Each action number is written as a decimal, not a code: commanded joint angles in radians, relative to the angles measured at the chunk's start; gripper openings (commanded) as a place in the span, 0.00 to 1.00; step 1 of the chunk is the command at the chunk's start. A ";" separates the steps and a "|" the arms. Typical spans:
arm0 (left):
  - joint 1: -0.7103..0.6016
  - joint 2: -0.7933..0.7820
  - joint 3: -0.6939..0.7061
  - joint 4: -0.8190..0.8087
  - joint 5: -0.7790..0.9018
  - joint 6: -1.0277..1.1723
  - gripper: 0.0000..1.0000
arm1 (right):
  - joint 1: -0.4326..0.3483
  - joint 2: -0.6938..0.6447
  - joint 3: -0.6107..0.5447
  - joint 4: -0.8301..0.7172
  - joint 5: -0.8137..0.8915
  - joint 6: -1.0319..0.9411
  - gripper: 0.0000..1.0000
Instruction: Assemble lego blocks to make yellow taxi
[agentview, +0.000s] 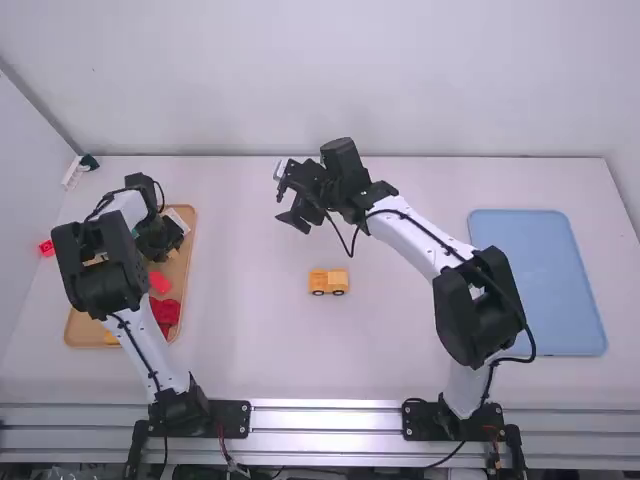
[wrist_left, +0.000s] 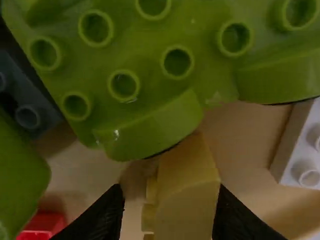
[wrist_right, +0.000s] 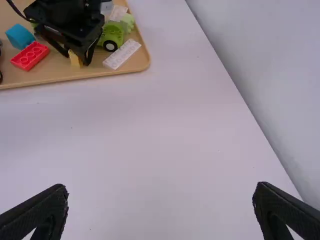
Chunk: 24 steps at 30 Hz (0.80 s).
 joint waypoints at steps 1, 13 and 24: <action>0.000 -0.007 -0.019 -0.012 0.031 0.004 0.42 | 0.006 -0.025 0.016 0.000 -0.002 0.000 0.99; -0.001 -0.007 -0.018 -0.028 0.054 -0.004 0.36 | 0.006 -0.025 0.016 -0.005 -0.002 0.000 0.99; -0.001 -0.069 -0.020 0.003 0.053 0.121 0.18 | -0.012 -0.025 0.017 -0.004 0.003 0.000 0.99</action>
